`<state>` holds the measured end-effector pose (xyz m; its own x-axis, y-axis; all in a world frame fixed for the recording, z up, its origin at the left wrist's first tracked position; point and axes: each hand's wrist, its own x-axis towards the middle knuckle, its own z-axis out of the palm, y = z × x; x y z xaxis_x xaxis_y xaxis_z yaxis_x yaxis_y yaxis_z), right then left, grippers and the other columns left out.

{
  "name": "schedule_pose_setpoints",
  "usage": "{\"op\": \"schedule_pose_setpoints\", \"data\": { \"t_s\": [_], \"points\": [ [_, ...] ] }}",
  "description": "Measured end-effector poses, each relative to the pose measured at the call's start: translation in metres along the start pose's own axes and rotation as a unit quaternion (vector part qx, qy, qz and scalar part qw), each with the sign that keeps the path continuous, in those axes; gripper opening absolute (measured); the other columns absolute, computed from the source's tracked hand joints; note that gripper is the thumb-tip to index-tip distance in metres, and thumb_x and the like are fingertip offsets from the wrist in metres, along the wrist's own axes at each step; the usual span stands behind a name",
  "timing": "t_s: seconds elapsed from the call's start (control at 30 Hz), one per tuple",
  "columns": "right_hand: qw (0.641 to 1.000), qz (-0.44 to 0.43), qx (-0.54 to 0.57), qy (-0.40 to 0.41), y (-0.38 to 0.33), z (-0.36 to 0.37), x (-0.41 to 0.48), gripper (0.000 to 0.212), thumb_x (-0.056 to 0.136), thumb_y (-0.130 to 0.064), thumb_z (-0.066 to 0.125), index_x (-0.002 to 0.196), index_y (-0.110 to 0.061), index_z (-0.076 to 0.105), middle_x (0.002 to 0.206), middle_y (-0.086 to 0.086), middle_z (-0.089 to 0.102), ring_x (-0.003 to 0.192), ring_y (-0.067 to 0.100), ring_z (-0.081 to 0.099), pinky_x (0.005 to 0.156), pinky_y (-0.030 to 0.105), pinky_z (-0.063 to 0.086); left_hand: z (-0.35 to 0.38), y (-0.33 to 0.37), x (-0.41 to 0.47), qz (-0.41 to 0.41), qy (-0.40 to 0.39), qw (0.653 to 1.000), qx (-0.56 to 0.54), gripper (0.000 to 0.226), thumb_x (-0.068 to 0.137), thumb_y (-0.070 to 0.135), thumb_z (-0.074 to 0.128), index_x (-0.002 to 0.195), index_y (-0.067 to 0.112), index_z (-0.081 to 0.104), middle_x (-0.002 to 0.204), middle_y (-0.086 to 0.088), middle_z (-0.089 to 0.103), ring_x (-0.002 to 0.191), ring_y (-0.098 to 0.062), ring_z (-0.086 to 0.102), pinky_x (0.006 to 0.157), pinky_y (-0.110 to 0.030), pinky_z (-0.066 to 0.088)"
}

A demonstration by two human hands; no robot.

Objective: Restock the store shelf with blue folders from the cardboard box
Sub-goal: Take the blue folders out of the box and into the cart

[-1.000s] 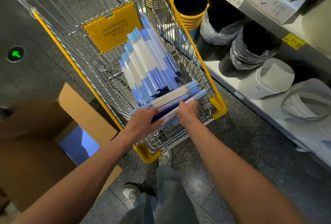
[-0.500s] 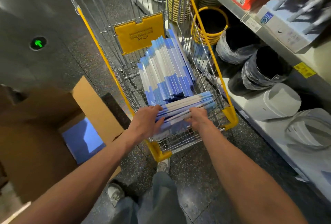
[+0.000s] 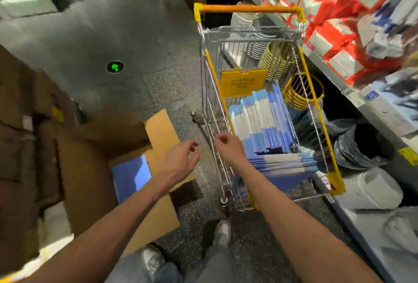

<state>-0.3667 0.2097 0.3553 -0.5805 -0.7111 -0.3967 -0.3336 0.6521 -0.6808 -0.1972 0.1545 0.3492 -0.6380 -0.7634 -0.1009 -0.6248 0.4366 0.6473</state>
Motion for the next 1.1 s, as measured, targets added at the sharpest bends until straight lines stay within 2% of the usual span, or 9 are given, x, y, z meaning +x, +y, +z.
{"op": "schedule_pose_setpoints", "data": {
  "t_s": [0.2, 0.3, 0.5, 0.63, 0.77, 0.9, 1.0, 1.03, 1.1],
  "points": [
    [0.99, -0.09, -0.074, -0.082, -0.076, 0.094, -0.027, 0.028, 0.099, -0.023, 0.055, 0.119, -0.01, 0.07, 0.118, 0.009, 0.07, 0.109, 0.022, 0.063, 0.084, 0.024, 0.042, -0.07, -0.097, -0.055, -0.107, 0.064, 0.992, -0.03, 0.027, 0.099, 0.03, 0.059, 0.12, 0.015, 0.064, 0.105, -0.002, 0.073, 0.093, -0.021, 0.068, 0.077, -0.032, 0.049],
    [0.977, -0.118, -0.112, -0.135, -0.101, 0.144, -0.036, 0.025, 0.099, -0.019, 0.054, 0.115, -0.01, 0.07, 0.115, 0.009, 0.07, 0.106, 0.024, 0.064, 0.092, 0.031, 0.048, -0.091, -0.14, -0.078, -0.19, 0.081, 0.977, -0.061, 0.024, 0.099, 0.03, 0.059, 0.117, 0.016, 0.065, 0.103, 0.0, 0.074, 0.093, -0.021, 0.069, 0.079, -0.033, 0.051],
    [0.95, -0.137, -0.167, -0.227, -0.123, 0.22, -0.03, 0.024, 0.098, -0.016, 0.052, 0.114, -0.007, 0.068, 0.114, 0.01, 0.07, 0.104, 0.026, 0.064, 0.086, 0.034, 0.048, -0.094, -0.206, -0.096, -0.288, 0.106, 0.946, -0.103, 0.025, 0.098, 0.028, 0.058, 0.117, 0.013, 0.064, 0.104, -0.001, 0.074, 0.096, -0.025, 0.069, 0.073, -0.029, 0.043],
    [0.932, -0.143, -0.175, -0.284, -0.129, 0.258, -0.004, 0.023, 0.099, -0.014, 0.051, 0.112, -0.006, 0.068, 0.113, 0.01, 0.07, 0.104, 0.025, 0.064, 0.087, 0.033, 0.05, -0.093, -0.246, -0.088, -0.345, 0.105, 0.926, -0.113, 0.029, 0.098, 0.033, 0.058, 0.12, 0.015, 0.063, 0.106, -0.002, 0.074, 0.098, -0.028, 0.068, 0.079, -0.033, 0.048],
    [0.901, -0.126, -0.208, -0.359, -0.116, 0.307, 0.041, 0.027, 0.101, -0.018, 0.047, 0.122, -0.011, 0.064, 0.122, 0.006, 0.065, 0.109, 0.022, 0.061, 0.077, 0.023, 0.047, -0.081, -0.295, -0.07, -0.42, 0.114, 0.892, -0.119, 0.028, 0.098, 0.035, 0.058, 0.117, 0.016, 0.064, 0.102, -0.003, 0.075, 0.098, -0.028, 0.069, 0.079, -0.032, 0.05],
    [0.89, -0.093, -0.216, -0.39, -0.089, 0.362, 0.091, 0.03, 0.101, -0.023, 0.052, 0.124, -0.01, 0.064, 0.128, 0.006, 0.066, 0.118, 0.024, 0.061, 0.099, 0.033, 0.047, -0.05, -0.348, -0.051, -0.48, 0.128, 0.859, -0.122, 0.026, 0.099, 0.033, 0.057, 0.117, 0.016, 0.065, 0.099, -0.002, 0.074, 0.097, -0.028, 0.068, 0.081, -0.033, 0.052],
    [0.894, -0.08, -0.208, -0.39, -0.057, 0.402, 0.12, 0.065, 0.092, -0.066, 0.041, 0.119, -0.01, 0.062, 0.11, 0.002, 0.066, 0.102, 0.016, 0.062, 0.081, 0.024, 0.048, -0.009, -0.394, -0.04, -0.491, 0.095, 0.857, -0.123, 0.029, 0.099, 0.035, 0.057, 0.119, 0.015, 0.066, 0.096, 0.001, 0.071, 0.097, -0.026, 0.069, 0.079, -0.03, 0.05],
    [0.895, -0.042, -0.206, -0.393, -0.029, 0.436, 0.138, 0.067, 0.089, -0.07, 0.042, 0.118, -0.013, 0.062, 0.108, 0.001, 0.065, 0.101, 0.016, 0.062, 0.08, 0.025, 0.049, 0.023, -0.428, -0.035, -0.505, 0.08, 0.85, -0.125, 0.031, 0.099, 0.036, 0.058, 0.121, 0.016, 0.066, 0.101, 0.0, 0.073, 0.1, -0.026, 0.069, 0.082, -0.03, 0.05],
    [0.904, -0.007, -0.203, -0.376, -0.019, 0.451, 0.15, 0.036, 0.096, -0.039, 0.055, 0.122, -0.015, 0.063, 0.113, 0.004, 0.066, 0.107, 0.022, 0.062, 0.088, 0.03, 0.049, 0.038, -0.45, -0.031, -0.507, 0.062, 0.849, -0.132, 0.035, 0.098, 0.04, 0.058, 0.126, 0.019, 0.065, 0.111, 0.0, 0.074, 0.106, -0.023, 0.068, 0.086, -0.029, 0.049]
  ]
}}
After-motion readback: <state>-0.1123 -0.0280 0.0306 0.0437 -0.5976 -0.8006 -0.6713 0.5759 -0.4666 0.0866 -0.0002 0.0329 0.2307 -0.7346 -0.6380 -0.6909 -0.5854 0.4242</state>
